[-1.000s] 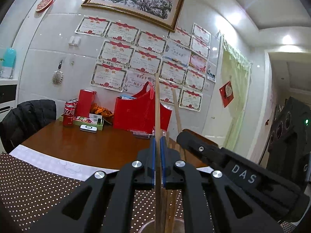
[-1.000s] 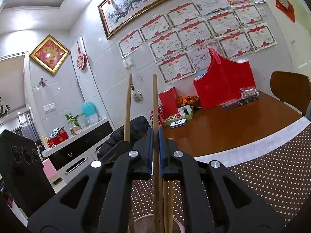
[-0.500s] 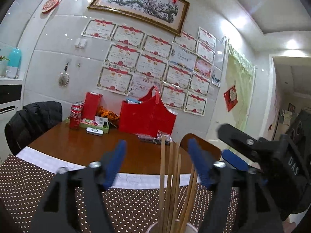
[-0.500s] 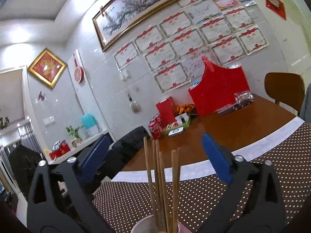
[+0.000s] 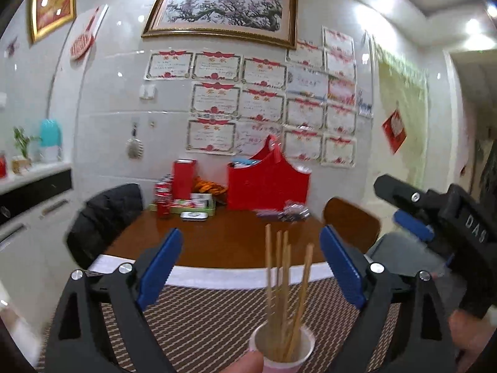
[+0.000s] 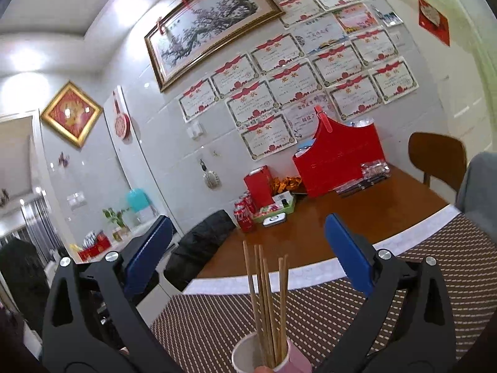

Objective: Organize utensils
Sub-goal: 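Open both tools to drop the chopsticks into the pink cup, then move both open tools back down to the chopstick pile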

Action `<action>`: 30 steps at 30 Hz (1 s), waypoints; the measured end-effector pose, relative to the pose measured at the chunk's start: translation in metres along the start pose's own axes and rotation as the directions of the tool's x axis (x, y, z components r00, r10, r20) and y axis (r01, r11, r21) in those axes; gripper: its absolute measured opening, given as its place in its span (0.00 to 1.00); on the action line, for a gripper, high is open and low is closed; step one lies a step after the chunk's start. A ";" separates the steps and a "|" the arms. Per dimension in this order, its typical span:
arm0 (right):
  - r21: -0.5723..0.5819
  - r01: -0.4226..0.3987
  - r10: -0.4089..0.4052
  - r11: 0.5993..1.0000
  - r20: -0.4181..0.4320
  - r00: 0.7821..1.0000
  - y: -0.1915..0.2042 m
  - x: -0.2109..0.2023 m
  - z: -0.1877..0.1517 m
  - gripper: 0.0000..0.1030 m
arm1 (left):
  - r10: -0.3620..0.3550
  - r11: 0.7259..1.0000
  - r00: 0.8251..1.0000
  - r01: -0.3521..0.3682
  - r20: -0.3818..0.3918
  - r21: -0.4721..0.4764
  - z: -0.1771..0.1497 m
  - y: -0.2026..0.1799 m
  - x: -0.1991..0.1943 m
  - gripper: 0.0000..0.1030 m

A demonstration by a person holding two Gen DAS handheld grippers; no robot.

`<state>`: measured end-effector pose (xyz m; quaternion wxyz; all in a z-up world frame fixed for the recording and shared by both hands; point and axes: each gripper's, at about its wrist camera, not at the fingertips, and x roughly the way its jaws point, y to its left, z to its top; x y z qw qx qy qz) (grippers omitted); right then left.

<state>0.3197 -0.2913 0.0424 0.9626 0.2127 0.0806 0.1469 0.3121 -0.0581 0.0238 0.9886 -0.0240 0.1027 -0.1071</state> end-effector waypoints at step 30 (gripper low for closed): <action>-0.092 0.005 -0.043 0.996 -0.420 0.906 -0.029 -0.068 -0.108 0.94 | 0.083 0.996 0.904 -0.064 -0.420 0.059 -0.145 0.003 -0.076 0.86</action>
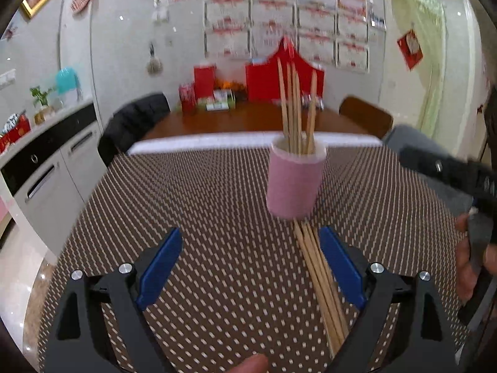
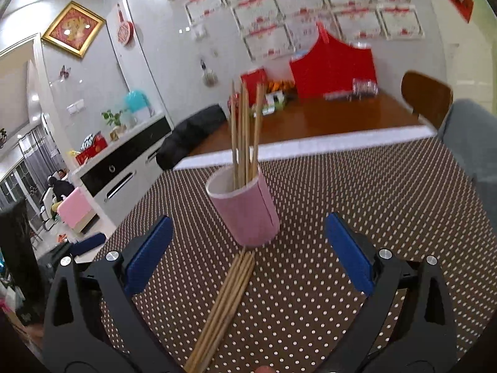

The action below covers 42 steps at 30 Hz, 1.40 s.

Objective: Organize utensils
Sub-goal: 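Move both open tools back down to the chopstick pile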

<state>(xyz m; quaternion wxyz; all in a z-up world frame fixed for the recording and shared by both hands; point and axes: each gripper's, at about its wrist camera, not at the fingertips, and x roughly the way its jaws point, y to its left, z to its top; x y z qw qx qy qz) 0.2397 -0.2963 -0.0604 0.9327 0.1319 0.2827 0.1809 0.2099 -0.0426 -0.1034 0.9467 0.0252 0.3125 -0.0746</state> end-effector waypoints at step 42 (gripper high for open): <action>-0.126 0.125 -0.163 0.984 -0.353 0.921 -0.001 0.051 -0.061 0.94 | -0.026 0.998 0.971 0.040 -0.236 0.053 -0.066 -0.011 0.055 0.87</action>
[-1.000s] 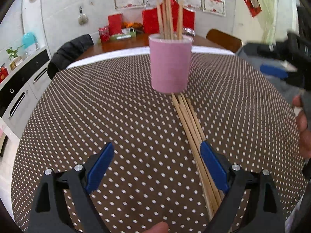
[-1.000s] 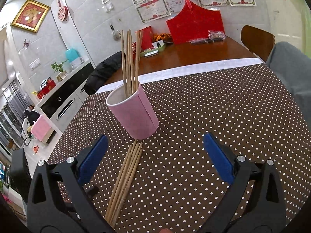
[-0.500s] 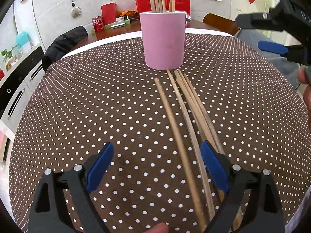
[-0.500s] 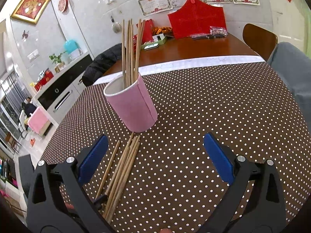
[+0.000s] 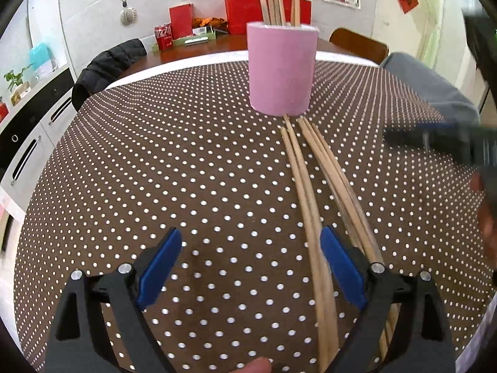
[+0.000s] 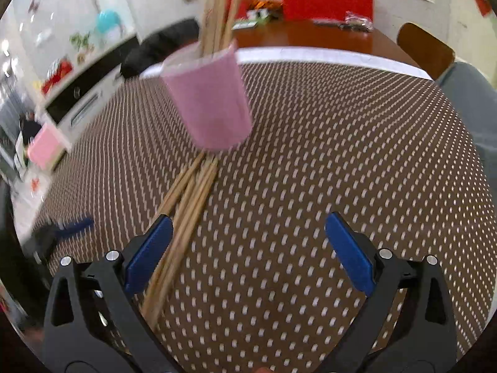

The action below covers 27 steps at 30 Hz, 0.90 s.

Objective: Organize utensils
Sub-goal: 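Move both open tools back down to the chopstick pile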

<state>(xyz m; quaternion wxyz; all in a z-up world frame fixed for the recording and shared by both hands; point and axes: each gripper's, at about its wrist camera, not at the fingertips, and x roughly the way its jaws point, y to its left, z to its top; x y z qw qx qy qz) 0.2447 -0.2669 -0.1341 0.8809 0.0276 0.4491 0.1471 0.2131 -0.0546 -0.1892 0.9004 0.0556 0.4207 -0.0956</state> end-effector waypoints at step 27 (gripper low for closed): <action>-0.178 0.152 -0.161 0.972 -0.036 0.986 0.058 0.024 -0.047 0.94 | -0.142 0.986 0.989 0.139 -0.029 -0.088 0.014 0.034 0.017 0.87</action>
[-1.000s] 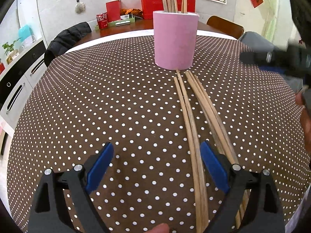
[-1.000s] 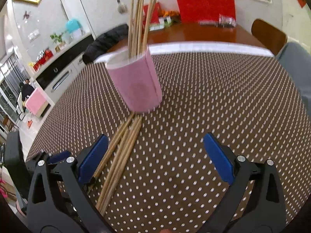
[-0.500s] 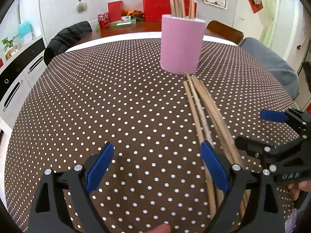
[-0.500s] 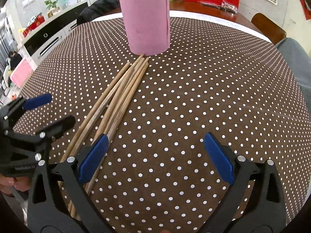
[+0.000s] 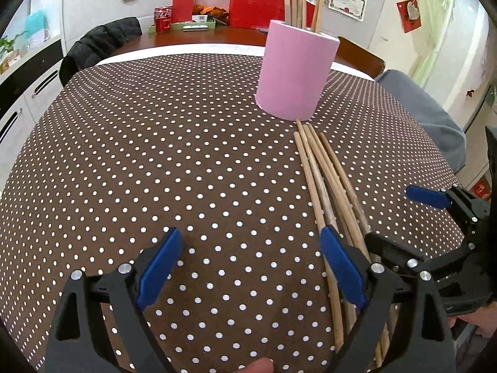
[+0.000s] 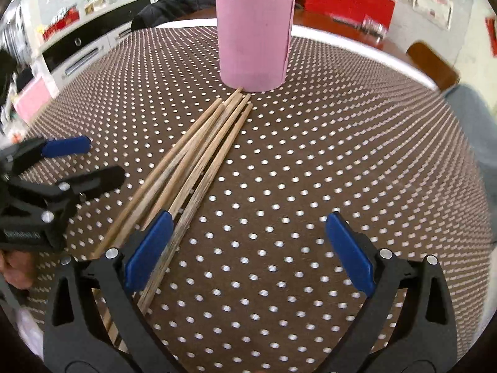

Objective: Organize utensils
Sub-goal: 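Move both open tools back down to the chopstick pile, then close the left tool on a chopstick while the right tool grasps another chopstick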

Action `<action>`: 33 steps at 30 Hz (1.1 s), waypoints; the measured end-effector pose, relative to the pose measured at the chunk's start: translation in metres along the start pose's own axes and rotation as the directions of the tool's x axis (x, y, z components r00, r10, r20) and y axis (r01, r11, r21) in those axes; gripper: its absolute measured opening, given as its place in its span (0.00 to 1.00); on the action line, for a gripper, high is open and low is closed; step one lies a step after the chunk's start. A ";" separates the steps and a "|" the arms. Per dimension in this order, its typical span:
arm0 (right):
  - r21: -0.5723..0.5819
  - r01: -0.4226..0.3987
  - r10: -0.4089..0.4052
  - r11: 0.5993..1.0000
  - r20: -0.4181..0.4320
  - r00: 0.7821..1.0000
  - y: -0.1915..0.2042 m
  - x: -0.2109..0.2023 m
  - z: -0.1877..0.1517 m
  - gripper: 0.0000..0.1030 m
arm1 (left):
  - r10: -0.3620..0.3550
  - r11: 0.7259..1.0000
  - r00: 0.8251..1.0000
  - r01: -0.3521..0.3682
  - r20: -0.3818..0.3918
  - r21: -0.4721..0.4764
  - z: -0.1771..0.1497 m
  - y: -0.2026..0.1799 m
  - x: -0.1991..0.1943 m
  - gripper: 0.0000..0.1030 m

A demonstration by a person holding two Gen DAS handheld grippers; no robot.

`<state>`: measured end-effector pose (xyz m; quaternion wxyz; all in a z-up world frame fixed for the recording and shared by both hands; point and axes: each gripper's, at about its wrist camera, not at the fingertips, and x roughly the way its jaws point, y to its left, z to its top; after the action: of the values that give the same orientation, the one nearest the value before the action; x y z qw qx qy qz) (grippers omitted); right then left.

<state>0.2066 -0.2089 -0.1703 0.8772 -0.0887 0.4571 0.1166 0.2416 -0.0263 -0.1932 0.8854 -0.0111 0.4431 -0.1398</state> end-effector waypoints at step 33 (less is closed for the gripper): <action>0.032 -0.015 0.016 0.999 -0.017 1.000 -0.031 0.003 -0.003 0.88 | 0.130 0.975 0.991 -0.122 -0.029 0.186 0.010 -0.045 0.024 0.87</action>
<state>0.2148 -0.2386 -0.1730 0.8736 -0.0724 0.4672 0.1153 0.2521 -0.0768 -0.1991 0.8806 0.1018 0.4459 -0.1240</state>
